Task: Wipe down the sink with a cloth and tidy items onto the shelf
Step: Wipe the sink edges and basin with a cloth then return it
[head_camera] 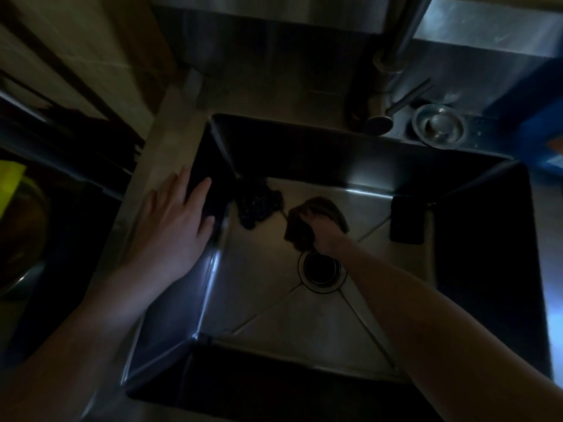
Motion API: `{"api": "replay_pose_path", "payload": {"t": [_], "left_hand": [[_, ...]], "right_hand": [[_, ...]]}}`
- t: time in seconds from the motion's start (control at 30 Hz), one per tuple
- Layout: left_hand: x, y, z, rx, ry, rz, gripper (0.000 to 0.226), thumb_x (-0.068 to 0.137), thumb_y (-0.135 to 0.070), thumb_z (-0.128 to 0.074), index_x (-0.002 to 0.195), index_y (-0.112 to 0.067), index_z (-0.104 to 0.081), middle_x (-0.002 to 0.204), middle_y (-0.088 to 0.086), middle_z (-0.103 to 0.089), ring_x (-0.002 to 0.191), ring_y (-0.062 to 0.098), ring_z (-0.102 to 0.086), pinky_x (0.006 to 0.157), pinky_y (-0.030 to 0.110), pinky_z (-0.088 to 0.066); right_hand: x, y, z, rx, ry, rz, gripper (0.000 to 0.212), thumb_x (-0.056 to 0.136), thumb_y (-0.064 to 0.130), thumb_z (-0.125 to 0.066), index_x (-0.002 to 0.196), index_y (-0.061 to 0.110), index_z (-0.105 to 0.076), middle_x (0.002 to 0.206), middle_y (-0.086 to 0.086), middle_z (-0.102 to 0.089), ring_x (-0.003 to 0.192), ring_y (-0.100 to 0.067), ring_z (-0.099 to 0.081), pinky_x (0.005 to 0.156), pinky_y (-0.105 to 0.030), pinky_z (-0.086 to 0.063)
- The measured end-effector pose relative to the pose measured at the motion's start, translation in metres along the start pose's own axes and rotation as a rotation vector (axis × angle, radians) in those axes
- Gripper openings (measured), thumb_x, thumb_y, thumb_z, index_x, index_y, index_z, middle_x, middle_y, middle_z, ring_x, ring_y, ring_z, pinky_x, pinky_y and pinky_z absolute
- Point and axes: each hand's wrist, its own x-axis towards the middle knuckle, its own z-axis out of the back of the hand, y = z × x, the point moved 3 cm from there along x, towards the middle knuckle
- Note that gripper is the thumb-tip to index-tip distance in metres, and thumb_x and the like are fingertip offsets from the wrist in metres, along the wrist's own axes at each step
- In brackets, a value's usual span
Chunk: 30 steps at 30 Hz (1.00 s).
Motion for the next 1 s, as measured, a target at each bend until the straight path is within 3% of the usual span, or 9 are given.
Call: {"api": "replay_pose_path", "payload": {"t": [0.07, 0.2, 0.37, 0.6, 0.7, 0.8, 1.0], "left_hand": [[-0.001, 0.001, -0.001, 0.000, 0.011, 0.011, 0.060, 0.088, -0.028, -0.055, 0.143, -0.014, -0.033, 0.154, 0.018, -0.022, 0.137, 0.037, -0.027, 0.106, 0.051, -0.026], [-0.004, 0.003, -0.005, -0.008, 0.048, 0.027, 0.060, 0.089, -0.030, -0.054, 0.143, -0.015, -0.033, 0.153, 0.016, -0.025, 0.136, 0.035, -0.031, 0.105, 0.050, -0.029], [-0.001, 0.007, -0.005, -0.018, 0.056, -0.003, 0.061, 0.087, -0.027, -0.057, 0.142, -0.011, -0.036, 0.153, 0.016, -0.026, 0.136, 0.034, -0.033, 0.104, 0.050, -0.033], [0.000, 0.015, -0.008, -0.052, 0.062, -0.037, 0.060, 0.087, -0.029, -0.056, 0.142, -0.013, -0.035, 0.154, 0.013, -0.023, 0.139, 0.029, -0.030, 0.108, 0.047, -0.031], [0.000, 0.015, -0.009, -0.019, 0.071, -0.043, 0.061, 0.089, -0.031, -0.052, 0.144, -0.015, -0.031, 0.156, 0.011, -0.018, 0.141, 0.027, -0.025, 0.108, 0.043, -0.028], [0.000, 0.014, -0.009, -0.016, 0.068, -0.047, 0.060, 0.090, -0.031, -0.051, 0.144, -0.015, -0.030, 0.156, 0.012, -0.017, 0.142, 0.026, -0.023, 0.108, 0.042, -0.027], [0.000, 0.013, -0.009, 0.000, 0.080, -0.057, 0.061, 0.090, -0.033, -0.049, 0.144, -0.015, -0.029, 0.157, 0.013, -0.015, 0.142, 0.027, -0.023, 0.107, 0.043, -0.027]], "right_hand": [[-0.014, 0.006, -0.015, -0.078, 0.046, 0.054, 0.054, 0.096, 0.007, -0.042, 0.148, 0.012, -0.030, 0.157, -0.011, -0.023, 0.145, -0.030, -0.022, 0.119, -0.045, -0.018], [-0.033, 0.013, -0.044, -0.365, 0.241, 0.136, 0.070, 0.094, 0.008, -0.047, 0.152, 0.018, -0.011, 0.161, -0.008, -0.005, 0.147, -0.026, -0.012, 0.120, -0.043, -0.014], [-0.031, 0.034, -0.069, -0.456, 0.351, 0.204, 0.080, 0.089, 0.001, -0.053, 0.152, 0.021, -0.009, 0.161, -0.006, -0.002, 0.148, -0.028, -0.007, 0.120, -0.045, -0.012], [0.001, 0.075, -0.095, -0.543, 0.336, 0.296, 0.061, 0.095, 0.014, -0.047, 0.149, 0.027, -0.021, 0.161, 0.001, -0.007, 0.148, -0.025, -0.003, 0.113, -0.061, -0.004], [0.009, 0.074, -0.093, -0.526, 0.336, 0.256, 0.069, 0.091, 0.021, -0.056, 0.149, 0.031, -0.020, 0.161, 0.004, -0.004, 0.148, -0.024, 0.001, 0.110, -0.067, -0.001], [0.008, 0.063, -0.081, -0.442, 0.296, 0.178, 0.076, 0.087, 0.015, -0.058, 0.149, 0.031, -0.017, 0.161, 0.005, -0.004, 0.148, -0.024, -0.001, 0.113, -0.061, -0.009], [-0.004, 0.032, -0.051, -0.315, 0.161, 0.030, 0.073, 0.082, -0.003, -0.054, 0.147, 0.020, -0.029, 0.158, -0.002, -0.018, 0.143, -0.032, -0.021, 0.113, -0.050, -0.030]]}}
